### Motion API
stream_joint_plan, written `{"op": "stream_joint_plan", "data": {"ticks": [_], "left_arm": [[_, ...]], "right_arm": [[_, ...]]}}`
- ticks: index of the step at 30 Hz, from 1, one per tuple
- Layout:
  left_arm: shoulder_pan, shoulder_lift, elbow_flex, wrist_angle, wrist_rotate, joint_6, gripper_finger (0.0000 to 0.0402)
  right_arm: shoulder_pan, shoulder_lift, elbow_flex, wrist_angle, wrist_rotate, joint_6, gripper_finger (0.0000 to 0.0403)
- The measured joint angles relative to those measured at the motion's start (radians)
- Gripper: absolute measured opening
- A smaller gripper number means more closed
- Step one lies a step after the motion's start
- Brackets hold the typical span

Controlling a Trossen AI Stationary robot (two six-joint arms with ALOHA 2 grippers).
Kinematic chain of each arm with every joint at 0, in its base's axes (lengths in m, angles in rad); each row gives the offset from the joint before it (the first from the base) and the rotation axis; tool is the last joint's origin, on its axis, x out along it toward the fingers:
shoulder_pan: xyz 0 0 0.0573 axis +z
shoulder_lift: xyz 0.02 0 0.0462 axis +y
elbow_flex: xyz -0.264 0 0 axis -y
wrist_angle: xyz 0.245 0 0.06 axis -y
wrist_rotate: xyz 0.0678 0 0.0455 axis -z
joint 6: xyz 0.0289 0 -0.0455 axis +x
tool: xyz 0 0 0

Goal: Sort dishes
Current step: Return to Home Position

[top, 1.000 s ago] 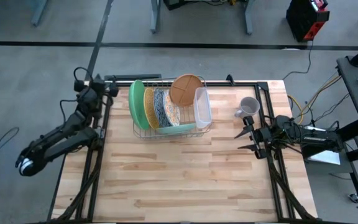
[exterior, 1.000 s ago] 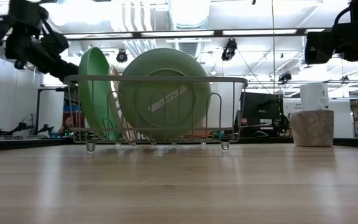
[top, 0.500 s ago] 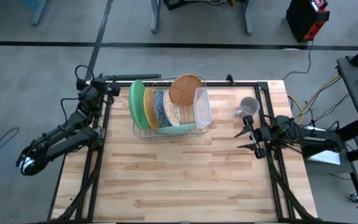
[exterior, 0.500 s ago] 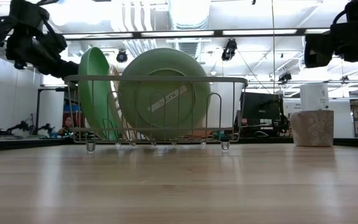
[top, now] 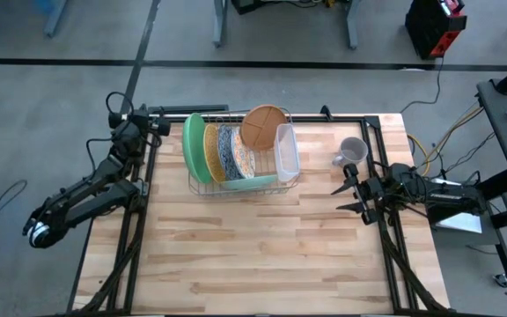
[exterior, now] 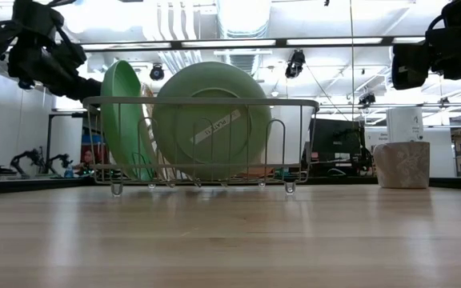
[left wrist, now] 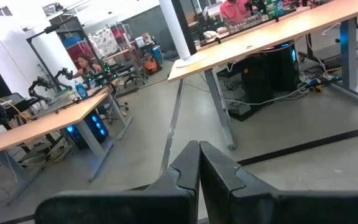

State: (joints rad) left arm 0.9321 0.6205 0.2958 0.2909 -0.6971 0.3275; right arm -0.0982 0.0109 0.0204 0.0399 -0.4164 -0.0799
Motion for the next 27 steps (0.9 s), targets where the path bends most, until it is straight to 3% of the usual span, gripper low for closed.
{"op": "stream_joint_plan", "data": {"ticks": [15, 27], "left_arm": [[0.0, 0.0, 0.0, 0.0, 0.0, 0.0, 0.0], [0.0, 0.0, 0.0, 0.0, 0.0, 0.0, 0.0]], "right_arm": [[0.004, 0.004, 0.0, -0.007, -0.001, 0.006, 0.0199], [0.108, -0.006, 0.0, 0.045, -0.007, 0.052, 0.0199]]}}
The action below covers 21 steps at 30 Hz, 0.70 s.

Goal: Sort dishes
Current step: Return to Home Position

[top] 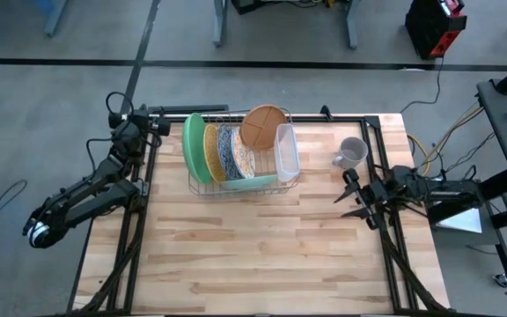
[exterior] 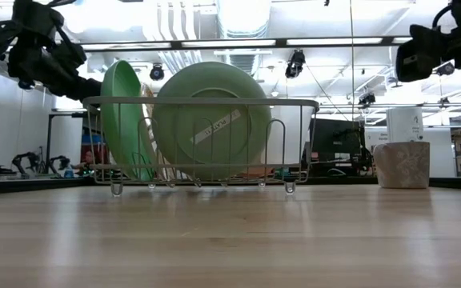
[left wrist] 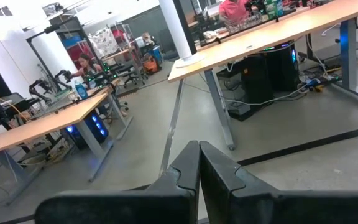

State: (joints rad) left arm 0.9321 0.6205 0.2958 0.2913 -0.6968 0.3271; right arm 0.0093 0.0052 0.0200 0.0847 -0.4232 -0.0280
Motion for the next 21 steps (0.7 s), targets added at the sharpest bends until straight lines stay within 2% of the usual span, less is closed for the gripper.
{"op": "stream_joint_plan", "data": {"ticks": [11, 21], "left_arm": [[0.0, 0.0, 0.0, 0.0, 0.0, 0.0, 0.0], [0.0, 0.0, 0.0, 0.0, 0.0, 0.0, 0.0]], "right_arm": [[0.0, 0.042, 0.0, 0.115, 0.003, 0.128, 0.0199], [0.0, 0.044, -0.006, 0.105, 0.004, 0.209, 0.0199]]}}
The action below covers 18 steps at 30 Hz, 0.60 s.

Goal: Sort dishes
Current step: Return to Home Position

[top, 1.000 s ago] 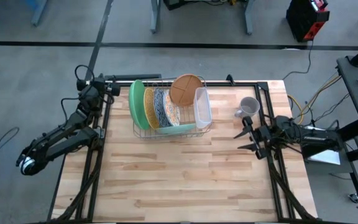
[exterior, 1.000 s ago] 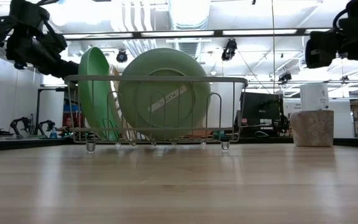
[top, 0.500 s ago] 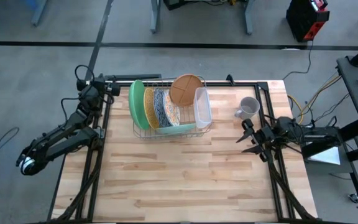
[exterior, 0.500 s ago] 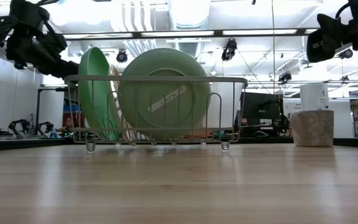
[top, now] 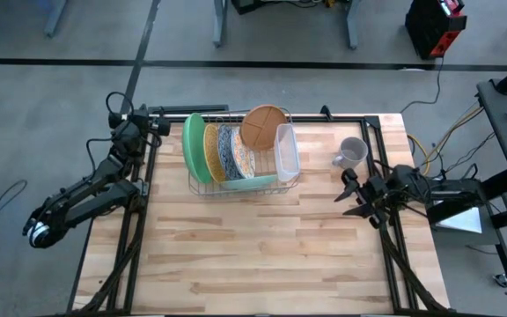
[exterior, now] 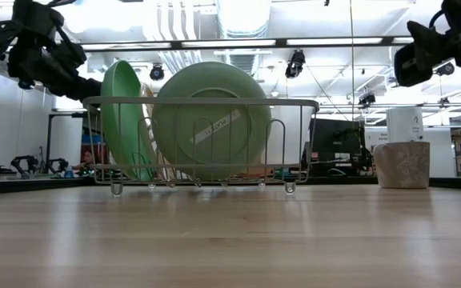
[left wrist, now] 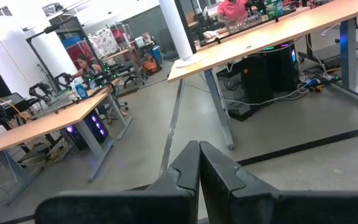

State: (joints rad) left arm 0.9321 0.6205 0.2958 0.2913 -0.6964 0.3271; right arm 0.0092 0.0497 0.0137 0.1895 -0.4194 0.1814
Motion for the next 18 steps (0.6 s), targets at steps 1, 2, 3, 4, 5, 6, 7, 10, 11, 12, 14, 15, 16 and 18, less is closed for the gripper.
{"op": "stream_joint_plan", "data": {"ticks": [1, 2, 3, 4, 5, 6, 7, 10, 11, 12, 14, 15, 16, 18], "left_arm": [[0.0, 0.0, 0.0, 0.0, 0.0, 0.0, 0.0], [0.0, 0.0, 0.0, 0.0, 0.0, 0.0, 0.0], [0.0, 0.0, 0.0, 0.0, 0.0, 0.0, 0.0], [0.0, 0.0, 0.0, 0.0, 0.0, 0.0, 0.0], [0.0, 0.0, 0.0, 0.0, 0.0, 0.0, 0.0], [0.0, 0.0, 0.0, 0.0, 0.0, 0.0, 0.0], [0.0, 0.0, 0.0, 0.0, 0.0, 0.0, 0.0], [0.0, 0.0, 0.0, 0.0, 0.0, 0.0, 0.0], [0.0, 0.0, 0.0, 0.0, 0.0, 0.0, 0.0], [0.0, 0.0, 0.0, 0.0, 0.0, 0.0, 0.0], [0.0, 0.0, 0.0, 0.0, 0.0, 0.0, 0.0], [0.0, 0.0, 0.0, 0.0, 0.0, 0.0, 0.0], [0.0, 0.0, 0.0, 0.0, 0.0, 0.0, 0.0], [0.0, 0.0, 0.0, 0.0, 0.0, 0.0, 0.0]], "right_arm": [[0.0, 0.0, -0.001, -0.002, 0.0, 0.0, 0.0199], [0.0, 0.0, -0.001, -0.008, 0.0, 0.001, 0.0199], [0.0, 0.0, -0.001, -0.018, 0.0, 0.001, 0.0199], [0.0, 0.0, -0.001, -0.033, 0.0, 0.001, 0.0199], [0.0, 0.0, -0.002, -0.046, 0.0, 0.0, 0.0199], [0.0, 0.0, -0.002, -0.055, 0.0, 0.001, 0.0199], [0.0, 0.0, -0.002, -0.061, 0.0, 0.002, 0.0199], [0.0, 0.0, -0.002, -0.077, 0.0, -0.004, 0.0199], [0.0, 0.0, -0.002, -0.076, 0.0, -0.006, 0.0199], [0.0, 0.0, -0.002, -0.076, 0.0, -0.006, 0.0199], [0.0, 0.0, -0.002, -0.076, 0.0, -0.007, 0.0199], [0.0, 0.0, -0.002, -0.076, 0.0, -0.007, 0.0199], [0.0, 0.0, -0.002, -0.076, 0.0, -0.007, 0.0199], [0.0, 0.0, -0.002, -0.076, 0.0, -0.007, 0.0199]]}}
